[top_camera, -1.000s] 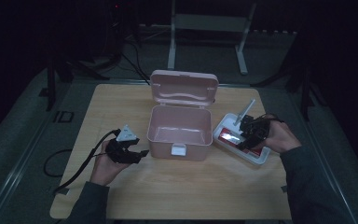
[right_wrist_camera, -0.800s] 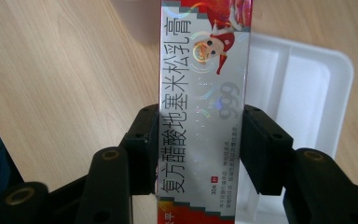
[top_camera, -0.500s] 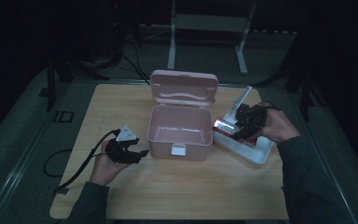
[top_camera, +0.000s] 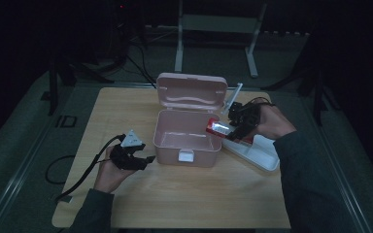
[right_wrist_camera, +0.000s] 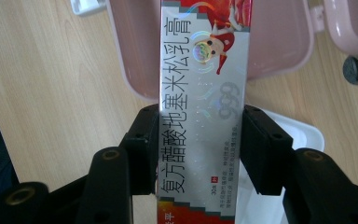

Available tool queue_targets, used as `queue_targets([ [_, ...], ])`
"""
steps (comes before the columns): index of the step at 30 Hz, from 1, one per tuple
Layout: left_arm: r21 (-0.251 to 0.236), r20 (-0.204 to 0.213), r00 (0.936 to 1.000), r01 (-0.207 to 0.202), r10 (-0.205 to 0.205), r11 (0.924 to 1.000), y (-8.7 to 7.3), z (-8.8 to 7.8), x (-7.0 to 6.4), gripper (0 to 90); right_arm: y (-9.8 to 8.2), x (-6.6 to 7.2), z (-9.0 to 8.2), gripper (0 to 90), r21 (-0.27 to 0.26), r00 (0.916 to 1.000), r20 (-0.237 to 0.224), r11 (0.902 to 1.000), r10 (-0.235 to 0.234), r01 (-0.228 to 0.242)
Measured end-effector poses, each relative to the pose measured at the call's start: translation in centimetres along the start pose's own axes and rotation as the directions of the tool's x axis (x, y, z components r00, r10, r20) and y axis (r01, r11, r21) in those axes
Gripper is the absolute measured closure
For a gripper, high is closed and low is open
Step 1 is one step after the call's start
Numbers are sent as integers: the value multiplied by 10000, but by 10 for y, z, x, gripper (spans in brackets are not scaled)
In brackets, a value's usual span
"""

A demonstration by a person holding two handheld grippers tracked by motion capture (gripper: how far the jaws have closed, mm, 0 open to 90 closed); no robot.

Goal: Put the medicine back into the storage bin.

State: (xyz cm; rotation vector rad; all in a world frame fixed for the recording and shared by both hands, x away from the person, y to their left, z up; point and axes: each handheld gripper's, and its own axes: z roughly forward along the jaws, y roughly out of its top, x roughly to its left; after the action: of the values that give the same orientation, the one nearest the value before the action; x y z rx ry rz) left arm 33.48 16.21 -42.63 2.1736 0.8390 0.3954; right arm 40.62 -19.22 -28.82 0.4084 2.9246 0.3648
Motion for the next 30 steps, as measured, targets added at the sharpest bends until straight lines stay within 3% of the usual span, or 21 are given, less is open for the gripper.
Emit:
queue_targets([
  [13,-80,34,10000,29,-29,10000,1,1,0,377,39,3,14,514,-32,9953,-391,9961,-886,885],
  [21,-102,38,10000,33,-33,9999,1,1,0,377,59,7,31,514,83,9843,-786,9872,-1582,1593],
  [30,-88,28,10000,26,-26,10000,0,1,0,377,74,10,45,514,64,9804,-1057,9858,-1665,1681],
])
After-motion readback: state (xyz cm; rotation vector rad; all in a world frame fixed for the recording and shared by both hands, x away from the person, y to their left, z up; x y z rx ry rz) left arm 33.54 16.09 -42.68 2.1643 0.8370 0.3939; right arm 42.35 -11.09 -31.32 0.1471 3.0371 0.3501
